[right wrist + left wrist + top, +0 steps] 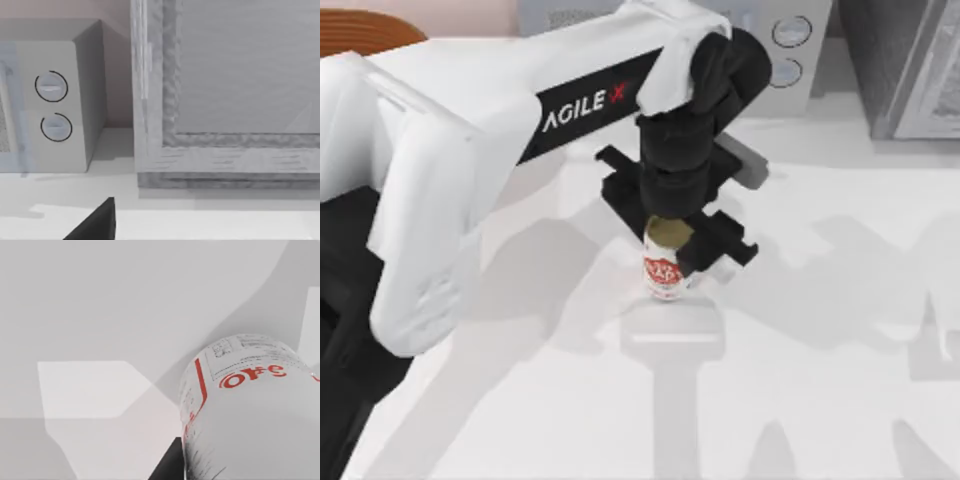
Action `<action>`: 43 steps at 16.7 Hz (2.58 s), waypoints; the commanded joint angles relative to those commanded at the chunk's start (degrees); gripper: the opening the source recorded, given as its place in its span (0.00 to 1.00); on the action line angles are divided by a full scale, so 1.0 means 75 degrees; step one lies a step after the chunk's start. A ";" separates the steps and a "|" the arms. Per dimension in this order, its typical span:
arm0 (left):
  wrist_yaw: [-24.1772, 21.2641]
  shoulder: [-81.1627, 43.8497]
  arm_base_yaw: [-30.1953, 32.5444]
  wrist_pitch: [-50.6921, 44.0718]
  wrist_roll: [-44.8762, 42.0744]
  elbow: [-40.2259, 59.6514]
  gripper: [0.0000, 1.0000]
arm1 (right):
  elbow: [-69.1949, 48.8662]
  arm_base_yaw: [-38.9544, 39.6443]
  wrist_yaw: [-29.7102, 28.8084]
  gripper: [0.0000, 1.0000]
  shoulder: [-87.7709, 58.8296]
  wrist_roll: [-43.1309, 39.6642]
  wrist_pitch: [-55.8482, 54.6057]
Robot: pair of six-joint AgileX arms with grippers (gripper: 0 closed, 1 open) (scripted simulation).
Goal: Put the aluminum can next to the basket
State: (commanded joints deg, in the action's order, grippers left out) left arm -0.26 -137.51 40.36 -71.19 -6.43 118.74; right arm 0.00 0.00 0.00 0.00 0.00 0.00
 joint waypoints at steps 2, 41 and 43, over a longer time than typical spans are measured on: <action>0.0000 0.0000 0.0000 0.0000 0.0000 0.0000 0.00 | 0.0000 0.0000 0.0000 1.00 0.0000 0.0000 0.0000; 0.0033 0.3611 -0.3844 0.1778 0.2199 -0.5394 0.68 | 0.0000 0.0000 0.0000 1.00 0.0000 0.0000 0.0000; 0.0033 0.3611 -0.3844 0.1778 0.2199 -0.5394 0.83 | 0.0000 0.0000 0.0000 1.00 0.0000 0.0000 0.0000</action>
State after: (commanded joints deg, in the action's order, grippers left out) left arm -0.02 -110.43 11.53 -57.86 10.06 78.29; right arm 0.00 0.00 0.00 0.00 0.00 0.00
